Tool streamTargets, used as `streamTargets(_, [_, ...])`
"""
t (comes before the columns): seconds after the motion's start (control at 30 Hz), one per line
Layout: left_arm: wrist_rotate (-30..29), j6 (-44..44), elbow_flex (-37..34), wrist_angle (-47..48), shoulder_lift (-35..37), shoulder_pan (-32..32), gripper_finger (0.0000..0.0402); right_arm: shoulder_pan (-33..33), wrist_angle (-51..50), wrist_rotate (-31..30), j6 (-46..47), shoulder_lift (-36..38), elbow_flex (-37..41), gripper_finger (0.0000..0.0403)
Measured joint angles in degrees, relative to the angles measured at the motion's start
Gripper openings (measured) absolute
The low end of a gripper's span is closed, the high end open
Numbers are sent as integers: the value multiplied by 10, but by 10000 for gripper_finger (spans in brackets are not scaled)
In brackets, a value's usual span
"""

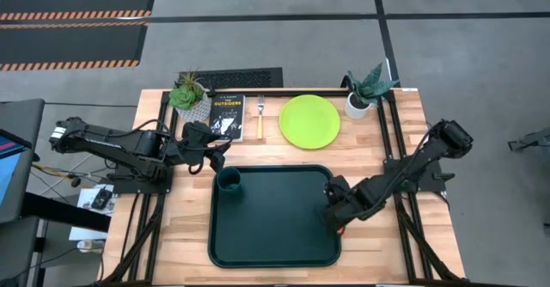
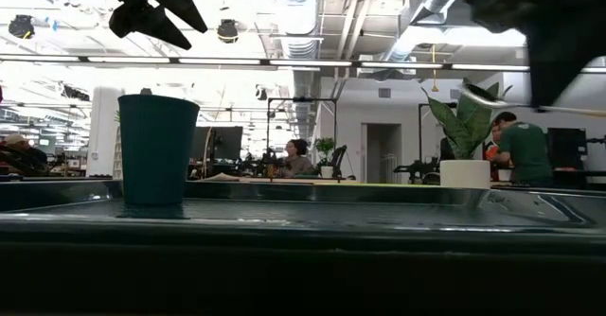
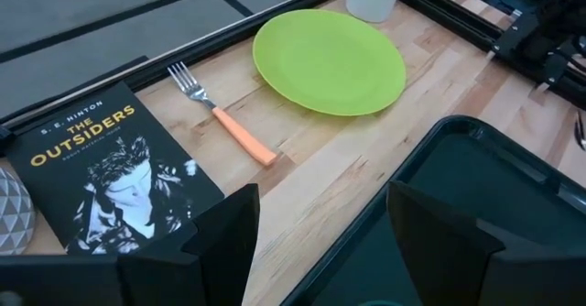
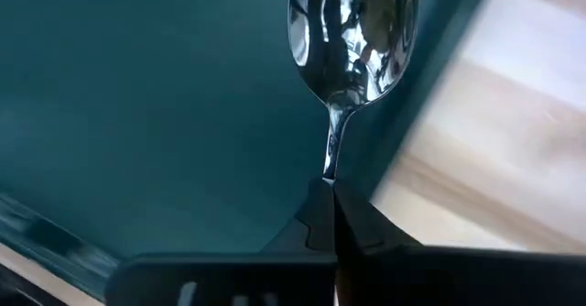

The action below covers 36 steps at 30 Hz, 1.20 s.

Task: Pick and place plate/cup/fork/spoon on tray
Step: Put the spoon onto the black tray

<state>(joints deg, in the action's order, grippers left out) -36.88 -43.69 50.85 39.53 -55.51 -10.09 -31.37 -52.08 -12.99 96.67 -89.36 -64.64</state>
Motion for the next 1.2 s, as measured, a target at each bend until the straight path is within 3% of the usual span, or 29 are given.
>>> streamTargets(0.33, [0,-1,0,0,0,0,229,30,113,-65,-12,-12,-1,2])
streamTargets(0.6, [0,9,0,0,0,0,229,30,222,-54,-16,-85,-8,4])
streamTargets(0.97, [2,24,0,-1,0,0,229,24,146,-43,11,-162,-126,4])
streamTargets(1.2, [2,38,0,-1,0,0,229,13,52,-31,108,-187,-157,5])
